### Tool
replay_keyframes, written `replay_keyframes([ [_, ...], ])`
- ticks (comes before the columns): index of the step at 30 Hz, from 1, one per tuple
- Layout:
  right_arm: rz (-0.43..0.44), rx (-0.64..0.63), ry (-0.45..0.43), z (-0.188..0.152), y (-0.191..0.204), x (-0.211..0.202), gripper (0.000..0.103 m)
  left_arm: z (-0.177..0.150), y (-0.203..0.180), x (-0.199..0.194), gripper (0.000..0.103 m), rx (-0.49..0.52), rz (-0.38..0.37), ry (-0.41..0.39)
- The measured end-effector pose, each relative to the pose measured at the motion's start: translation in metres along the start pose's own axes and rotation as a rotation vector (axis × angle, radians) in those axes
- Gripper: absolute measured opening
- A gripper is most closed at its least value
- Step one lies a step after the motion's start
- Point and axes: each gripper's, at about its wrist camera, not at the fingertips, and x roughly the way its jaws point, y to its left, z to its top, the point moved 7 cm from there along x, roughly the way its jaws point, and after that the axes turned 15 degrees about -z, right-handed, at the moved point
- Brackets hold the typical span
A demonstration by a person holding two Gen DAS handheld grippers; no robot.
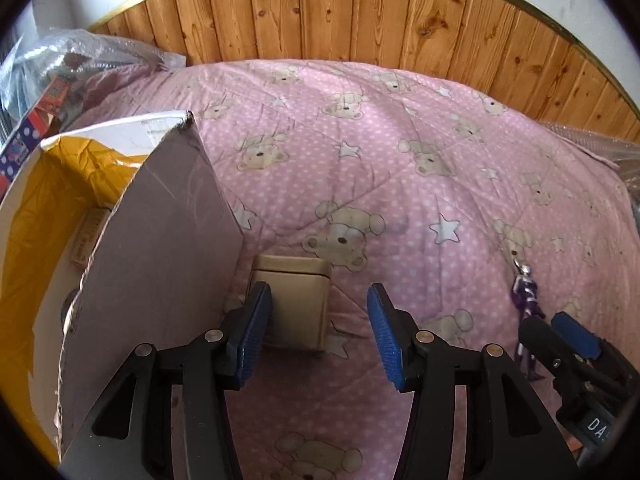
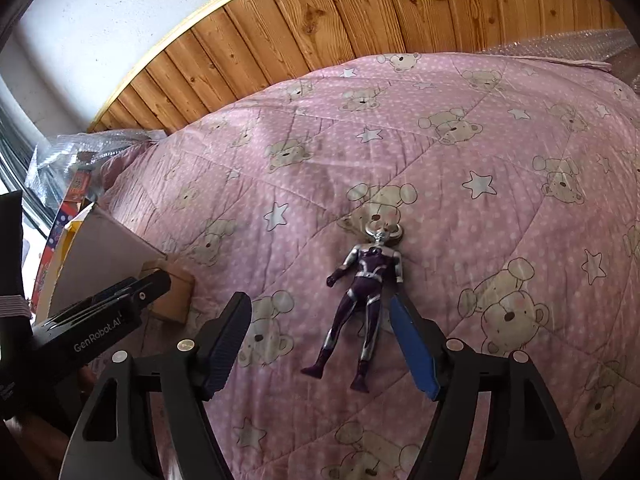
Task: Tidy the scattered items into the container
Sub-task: 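Grasp the tan square tin with the left tool while the right tool grasps the purple action figure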
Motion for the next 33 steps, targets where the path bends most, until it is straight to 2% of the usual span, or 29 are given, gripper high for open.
replay_keyframes([
  [4, -0.032, -0.007, 0.021, 0.004, -0.005, 0.022, 0.073, 0.004, 0.006, 0.004, 0.056, 0.022, 0.024, -0.013],
  [6, -0.034, -0.013, 0.046, 0.002, -0.007, 0.034, 0.073, 0.001, 0.001, -0.004, 0.056, 0.038, 0.004, -0.017],
  [9, -0.045, -0.054, 0.013, 0.002, -0.007, 0.036, 0.073, -0.005, -0.021, -0.019, 0.056, 0.171, 0.016, -0.073],
  [10, -0.046, -0.058, 0.004, 0.002, -0.008, 0.035, 0.071, -0.008, -0.03, -0.018, 0.056, 0.221, 0.013, -0.063],
  [12, -0.063, -0.049, -0.007, 0.003, -0.013, 0.035, 0.058, -0.015, -0.039, -0.007, 0.057, 0.272, 0.009, -0.019],
  [13, -0.067, -0.039, -0.007, 0.004, -0.017, 0.035, 0.05, -0.016, -0.034, 0.0, 0.058, 0.257, 0.035, -0.003],
  [15, -0.029, -0.011, 0.002, 0.005, -0.022, 0.034, 0.05, -0.011, -0.019, 0.007, 0.058, 0.212, 0.112, -0.024],
  [17, -0.027, -0.021, 0.002, 0.004, -0.022, 0.033, 0.05, -0.004, -0.014, 0.014, 0.061, 0.21, 0.142, -0.029],
  [20, -0.038, -0.038, -0.002, 0.003, -0.02, 0.033, 0.05, -0.001, -0.023, 0.019, 0.061, 0.279, 0.191, -0.018],
  [21, -0.038, -0.036, -0.001, 0.003, -0.02, 0.033, 0.05, -0.002, -0.03, 0.014, 0.061, 0.32, 0.22, -0.039],
  [23, -0.034, -0.032, 0.004, 0.004, -0.02, 0.033, 0.05, -0.006, -0.045, 0.006, 0.061, 0.393, 0.22, -0.068],
  [25, -0.033, -0.031, 0.009, 0.004, -0.02, 0.034, 0.05, -0.008, -0.041, 0.01, 0.062, 0.365, 0.197, -0.046],
  [27, -0.034, -0.031, 0.013, 0.004, -0.02, 0.034, 0.05, -0.006, -0.021, 0.018, 0.062, 0.254, 0.182, -0.01],
  [30, -0.038, -0.034, 0.013, 0.003, -0.019, 0.034, 0.05, 0.007, -0.006, 0.021, 0.063, 0.179, 0.15, -0.041],
  [33, -0.049, -0.041, 0.018, 0.002, -0.018, 0.035, 0.05, 0.014, -0.001, 0.024, 0.064, 0.159, 0.113, -0.05],
])
